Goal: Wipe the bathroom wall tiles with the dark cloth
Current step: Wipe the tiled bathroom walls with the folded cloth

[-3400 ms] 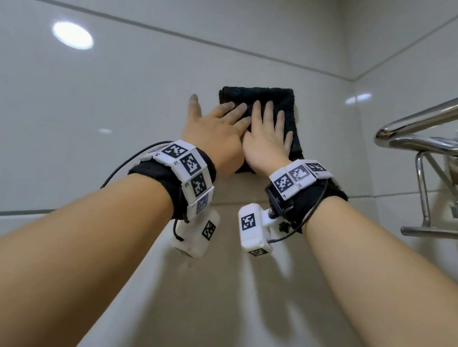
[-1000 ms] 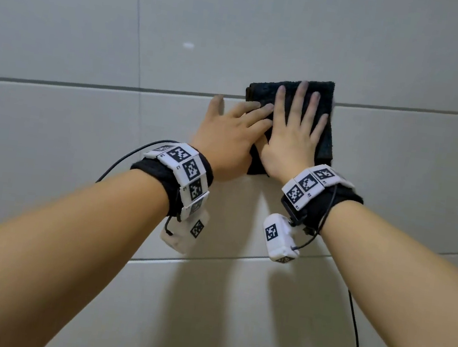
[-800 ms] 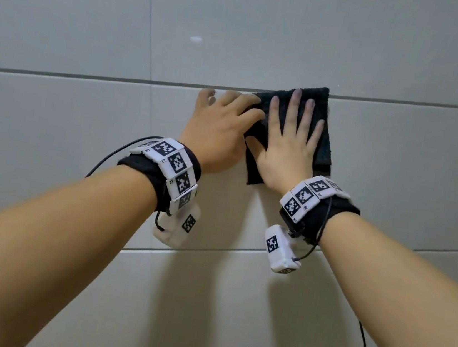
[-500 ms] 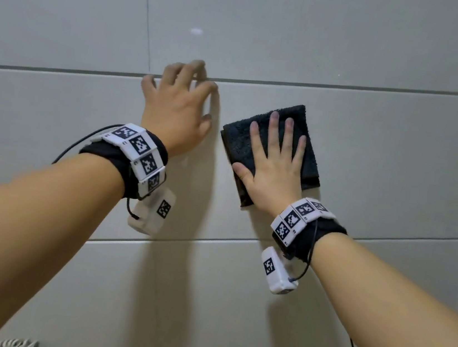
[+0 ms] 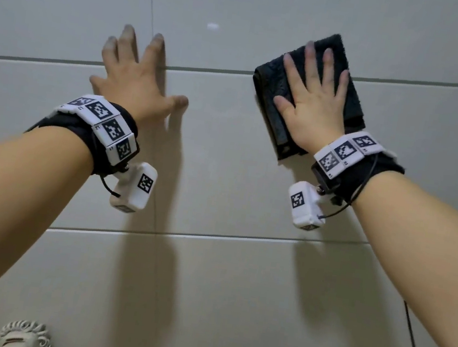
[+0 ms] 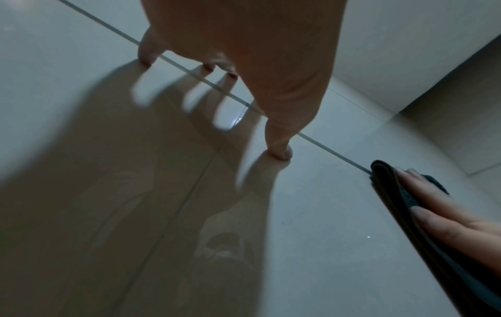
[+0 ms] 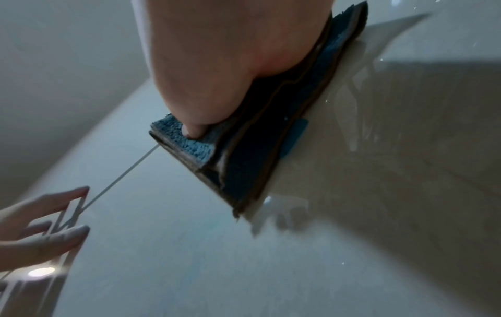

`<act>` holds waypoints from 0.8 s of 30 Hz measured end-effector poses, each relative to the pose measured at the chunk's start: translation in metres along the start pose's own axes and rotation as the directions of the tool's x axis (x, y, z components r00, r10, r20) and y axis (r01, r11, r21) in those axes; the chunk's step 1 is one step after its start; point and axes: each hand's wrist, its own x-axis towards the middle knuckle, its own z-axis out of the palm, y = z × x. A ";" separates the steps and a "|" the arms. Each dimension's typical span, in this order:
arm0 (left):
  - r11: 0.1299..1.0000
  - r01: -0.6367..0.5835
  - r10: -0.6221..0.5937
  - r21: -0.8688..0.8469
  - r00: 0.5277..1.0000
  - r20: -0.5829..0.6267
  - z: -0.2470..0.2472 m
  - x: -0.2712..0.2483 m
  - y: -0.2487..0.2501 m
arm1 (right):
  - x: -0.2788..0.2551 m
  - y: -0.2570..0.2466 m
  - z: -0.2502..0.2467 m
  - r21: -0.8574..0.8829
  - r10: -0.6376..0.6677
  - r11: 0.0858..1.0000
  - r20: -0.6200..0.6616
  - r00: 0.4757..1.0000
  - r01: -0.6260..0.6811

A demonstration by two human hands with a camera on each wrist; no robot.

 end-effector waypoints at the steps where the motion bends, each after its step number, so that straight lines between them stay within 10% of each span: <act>1: 1.000 0.005 -0.005 0.000 1.000 -0.005 0.001 0.000 0.000 | -0.002 -0.004 0.002 0.000 0.011 1.000 -0.006 1.000 -0.011; 24: 0.996 -0.035 0.034 0.081 0.999 0.011 0.002 -0.001 -0.007 | -0.119 -0.048 0.045 -0.066 -0.067 0.995 0.108 0.992 0.074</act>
